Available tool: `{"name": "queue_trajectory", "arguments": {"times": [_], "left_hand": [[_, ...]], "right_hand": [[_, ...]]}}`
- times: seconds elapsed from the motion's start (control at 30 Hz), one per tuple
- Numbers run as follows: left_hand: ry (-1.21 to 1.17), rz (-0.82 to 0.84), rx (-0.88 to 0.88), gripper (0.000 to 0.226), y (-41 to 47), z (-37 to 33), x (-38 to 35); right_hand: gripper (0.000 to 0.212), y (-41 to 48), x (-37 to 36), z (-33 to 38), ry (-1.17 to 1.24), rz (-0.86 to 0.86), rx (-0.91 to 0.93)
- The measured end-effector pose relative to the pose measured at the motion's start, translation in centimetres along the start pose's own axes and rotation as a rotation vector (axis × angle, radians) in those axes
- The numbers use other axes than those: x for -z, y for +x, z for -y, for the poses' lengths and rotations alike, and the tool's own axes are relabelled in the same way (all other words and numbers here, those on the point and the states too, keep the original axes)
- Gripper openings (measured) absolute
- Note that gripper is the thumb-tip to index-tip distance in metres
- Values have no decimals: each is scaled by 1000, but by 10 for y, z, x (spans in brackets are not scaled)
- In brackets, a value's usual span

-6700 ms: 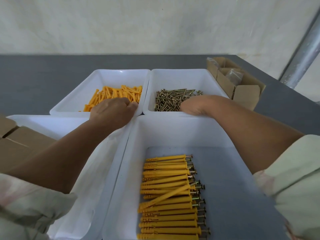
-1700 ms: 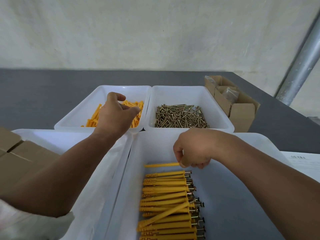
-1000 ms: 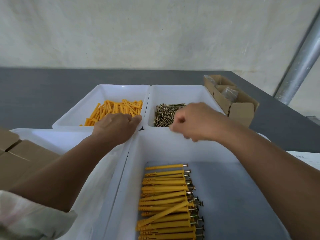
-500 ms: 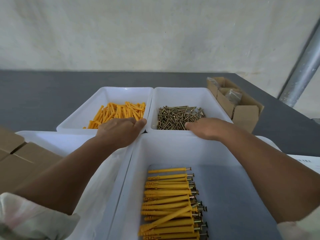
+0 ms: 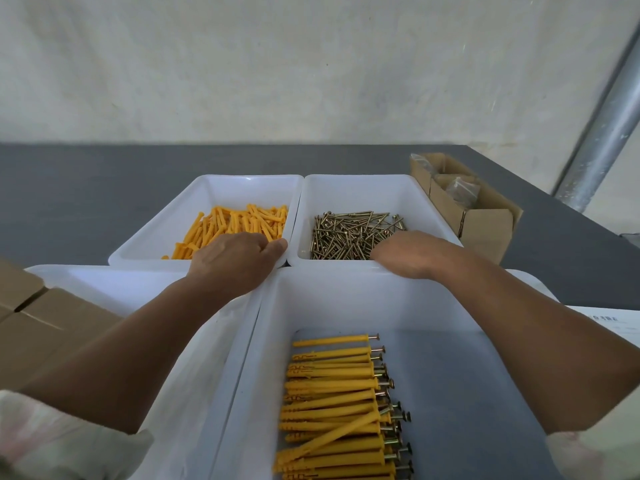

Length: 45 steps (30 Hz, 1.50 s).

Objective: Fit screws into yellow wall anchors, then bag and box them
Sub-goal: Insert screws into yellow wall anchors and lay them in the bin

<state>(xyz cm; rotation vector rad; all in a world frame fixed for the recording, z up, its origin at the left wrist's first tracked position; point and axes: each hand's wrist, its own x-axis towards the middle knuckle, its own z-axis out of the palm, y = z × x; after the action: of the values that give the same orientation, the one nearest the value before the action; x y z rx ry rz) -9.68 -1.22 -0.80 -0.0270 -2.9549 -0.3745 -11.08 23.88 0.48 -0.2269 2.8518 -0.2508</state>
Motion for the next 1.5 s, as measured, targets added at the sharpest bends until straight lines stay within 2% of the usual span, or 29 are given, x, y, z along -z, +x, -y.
{"name": "queue_trajectory", "arguments": {"times": [0.2,0.33,0.53,0.7,0.83,0.93,1.0,1.1,1.23,1.3,1.5], "left_hand": [[-131,-129,60,37,-2,-1,3],[-270,-152,111,29,-2,-4,8],[-409,-190,140,26,-5,-9,14],[-516,-289,91,16,-8,-9,15],[-665,-347,40,9,-9,-10,20],[-791,-367,3,11,-9,-13,23],[-960,-336,39,13,-10,-16,26],[-1283,-185,91,11,-11,-21,31],[-1502,33,89,6,-16,-28,35],[-1495,134,61,9,-20,-32,35],[-1263,392,-96,16,-30,-40,25]], "right_hand": [[28,-4,1,0,73,-81,-15],[38,-8,-1,-2,310,-214,-90],[27,-13,3,-5,477,-228,-52],[4,-13,3,-11,582,-286,-32],[19,-14,6,-9,635,-368,0],[27,-15,8,-3,684,-408,34],[35,-15,10,2,761,-422,63],[47,-17,12,8,878,-432,102],[42,-20,17,15,1005,-407,156],[41,-23,19,20,1082,-408,173],[30,-30,23,31,1285,-446,196]]}}
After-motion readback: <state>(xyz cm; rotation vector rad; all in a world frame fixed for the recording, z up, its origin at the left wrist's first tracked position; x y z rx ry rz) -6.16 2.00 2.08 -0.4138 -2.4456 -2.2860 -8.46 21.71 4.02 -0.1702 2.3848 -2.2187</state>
